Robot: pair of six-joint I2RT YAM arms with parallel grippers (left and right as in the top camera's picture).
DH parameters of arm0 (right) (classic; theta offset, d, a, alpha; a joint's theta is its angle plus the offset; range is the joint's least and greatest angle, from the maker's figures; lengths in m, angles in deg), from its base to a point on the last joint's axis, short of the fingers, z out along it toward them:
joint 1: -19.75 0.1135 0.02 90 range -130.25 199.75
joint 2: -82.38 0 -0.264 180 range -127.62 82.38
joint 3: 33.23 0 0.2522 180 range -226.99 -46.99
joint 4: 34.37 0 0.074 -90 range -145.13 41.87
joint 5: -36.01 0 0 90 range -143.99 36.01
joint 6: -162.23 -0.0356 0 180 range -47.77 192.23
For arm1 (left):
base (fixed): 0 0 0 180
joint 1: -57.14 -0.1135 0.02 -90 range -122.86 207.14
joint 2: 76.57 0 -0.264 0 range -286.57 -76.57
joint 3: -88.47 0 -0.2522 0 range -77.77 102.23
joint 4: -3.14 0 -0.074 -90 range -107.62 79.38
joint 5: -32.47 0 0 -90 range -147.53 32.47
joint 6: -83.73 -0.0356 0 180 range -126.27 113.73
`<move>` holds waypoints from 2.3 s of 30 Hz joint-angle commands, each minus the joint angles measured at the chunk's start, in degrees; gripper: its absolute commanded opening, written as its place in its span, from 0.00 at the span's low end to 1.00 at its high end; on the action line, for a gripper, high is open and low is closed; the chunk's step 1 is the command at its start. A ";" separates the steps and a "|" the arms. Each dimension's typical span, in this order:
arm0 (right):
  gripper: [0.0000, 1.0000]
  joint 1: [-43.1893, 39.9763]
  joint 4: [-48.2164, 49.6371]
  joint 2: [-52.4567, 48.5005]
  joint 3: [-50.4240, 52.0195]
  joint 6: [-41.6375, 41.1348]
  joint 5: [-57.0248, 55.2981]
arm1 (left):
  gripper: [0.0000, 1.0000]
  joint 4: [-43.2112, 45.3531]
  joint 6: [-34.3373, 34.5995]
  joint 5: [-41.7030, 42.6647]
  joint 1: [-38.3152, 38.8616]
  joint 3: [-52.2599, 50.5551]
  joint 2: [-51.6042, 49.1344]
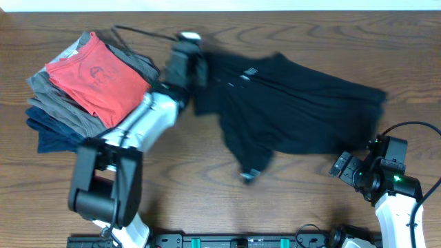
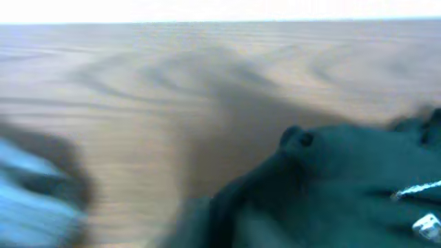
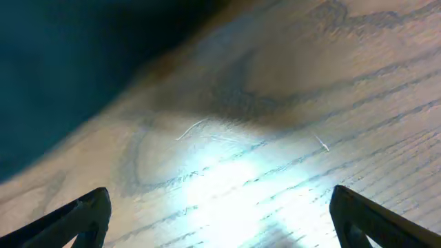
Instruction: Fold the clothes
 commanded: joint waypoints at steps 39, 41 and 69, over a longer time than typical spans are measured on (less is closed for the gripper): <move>0.99 -0.59 0.24 0.00 -0.79 0.90 0.31 | 0.06 -43.50 8.13 29.40 3.67 -11.72 0.13; 0.93 -0.59 0.17 -0.20 -0.79 0.90 0.66 | 0.06 -48.02 8.11 29.00 1.57 -11.15 0.15; 0.97 -0.42 35.71 -14.64 -0.79 -0.02 19.98 | 0.06 -55.19 7.72 27.30 -13.55 -10.88 1.68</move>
